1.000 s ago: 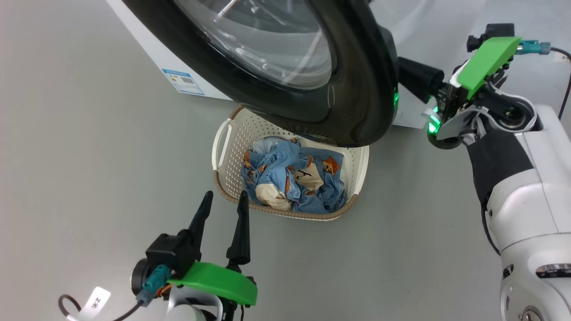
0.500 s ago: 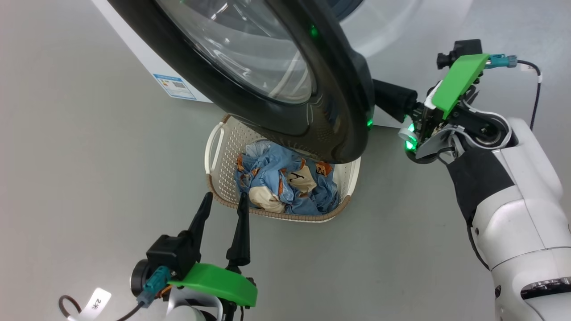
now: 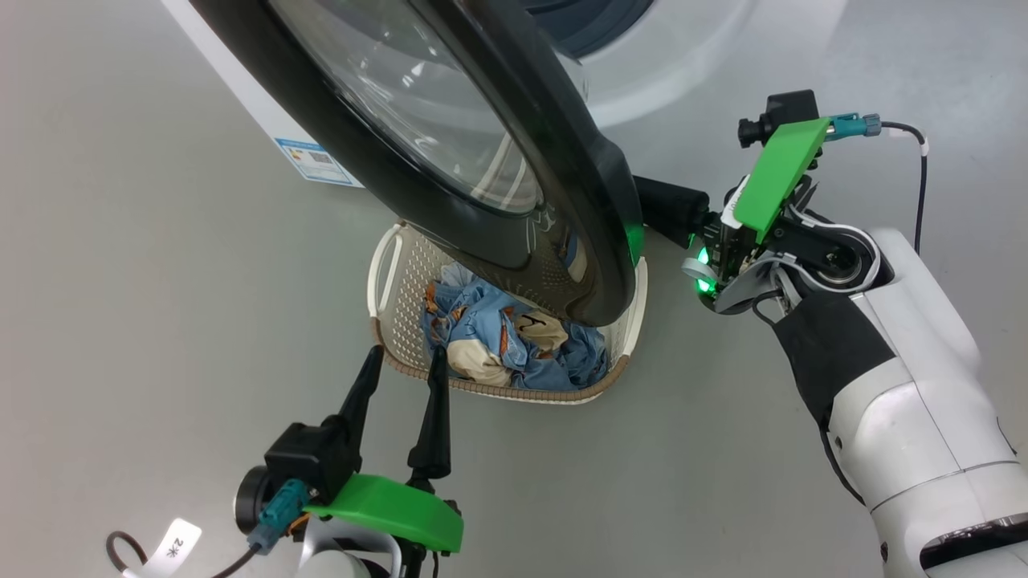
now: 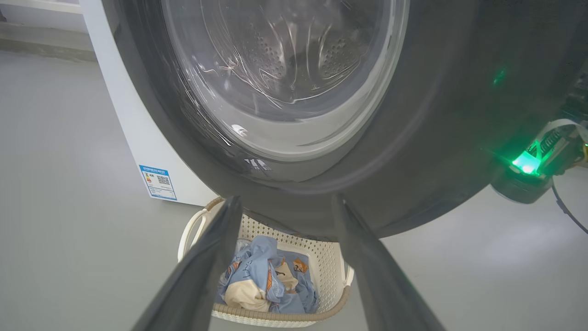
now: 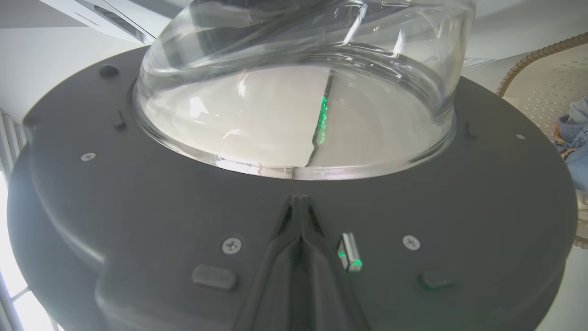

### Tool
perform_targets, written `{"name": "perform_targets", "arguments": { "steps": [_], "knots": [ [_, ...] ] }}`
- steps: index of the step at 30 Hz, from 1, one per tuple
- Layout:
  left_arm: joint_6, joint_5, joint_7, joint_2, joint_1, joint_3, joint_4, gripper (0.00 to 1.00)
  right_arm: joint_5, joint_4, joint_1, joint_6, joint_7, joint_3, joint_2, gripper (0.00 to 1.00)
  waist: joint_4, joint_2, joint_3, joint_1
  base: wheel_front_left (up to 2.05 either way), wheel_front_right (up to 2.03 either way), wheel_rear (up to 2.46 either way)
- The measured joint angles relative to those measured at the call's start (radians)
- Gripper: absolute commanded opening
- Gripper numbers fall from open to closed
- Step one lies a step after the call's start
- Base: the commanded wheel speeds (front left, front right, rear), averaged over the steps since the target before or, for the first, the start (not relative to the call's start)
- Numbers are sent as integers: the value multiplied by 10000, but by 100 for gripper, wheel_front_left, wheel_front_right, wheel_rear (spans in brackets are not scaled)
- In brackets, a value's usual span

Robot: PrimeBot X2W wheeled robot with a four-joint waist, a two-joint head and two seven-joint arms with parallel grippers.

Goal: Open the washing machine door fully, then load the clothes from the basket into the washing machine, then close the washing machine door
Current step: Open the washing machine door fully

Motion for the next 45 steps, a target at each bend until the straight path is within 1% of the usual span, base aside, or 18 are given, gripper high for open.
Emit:
{"name": "perform_targets", "arguments": {
  "steps": [6,30,38,45],
  "knots": [
    [0,12,0,0,2,8,0,100,119,-238,225,0,2,376,-8,0,21,0,-66,0,0,0,0],
    [0,13,0,8,171,23,-2,100,1254,-1404,1220,0,-134,2295,-13,0,-27,0,-285,0,0,0,0],
    [0,13,0,8,179,23,-4,100,1707,-1751,1392,0,-362,3033,-201,0,9,0,-323,0,0,0,0],
    [0,58,0,10,186,25,-4,100,2357,-2065,1420,0,-721,3839,-568,0,-8,0,-341,0,0,0,0]
  ]
}}
